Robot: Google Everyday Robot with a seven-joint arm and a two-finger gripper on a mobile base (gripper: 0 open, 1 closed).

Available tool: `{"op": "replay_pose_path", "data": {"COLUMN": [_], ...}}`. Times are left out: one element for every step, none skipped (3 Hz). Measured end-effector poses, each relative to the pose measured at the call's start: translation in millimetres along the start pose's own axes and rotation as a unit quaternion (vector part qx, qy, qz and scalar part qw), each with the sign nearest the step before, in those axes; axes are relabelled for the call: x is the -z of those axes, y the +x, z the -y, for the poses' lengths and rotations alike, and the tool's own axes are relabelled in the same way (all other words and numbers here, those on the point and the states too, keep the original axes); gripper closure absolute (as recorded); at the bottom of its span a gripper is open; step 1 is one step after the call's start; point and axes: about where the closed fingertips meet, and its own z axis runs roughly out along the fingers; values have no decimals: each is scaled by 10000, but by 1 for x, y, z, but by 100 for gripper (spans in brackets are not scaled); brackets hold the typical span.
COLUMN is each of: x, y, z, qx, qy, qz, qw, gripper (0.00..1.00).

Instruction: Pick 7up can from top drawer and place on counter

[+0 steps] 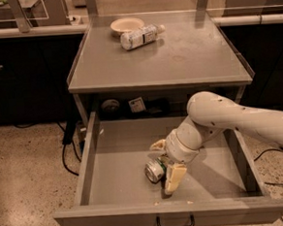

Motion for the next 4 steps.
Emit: {"op": "replay_pose_path", "data": {"x": [0,0,0,0], "y": [0,0,0,0], "z": [0,0,0,0], "qx": [0,0,0,1], "qy": [0,-1,-1,-1], "qz": [0,0,0,0], "qw": [10000,10000,10000,10000], "gripper": [42,66,89,100]}}
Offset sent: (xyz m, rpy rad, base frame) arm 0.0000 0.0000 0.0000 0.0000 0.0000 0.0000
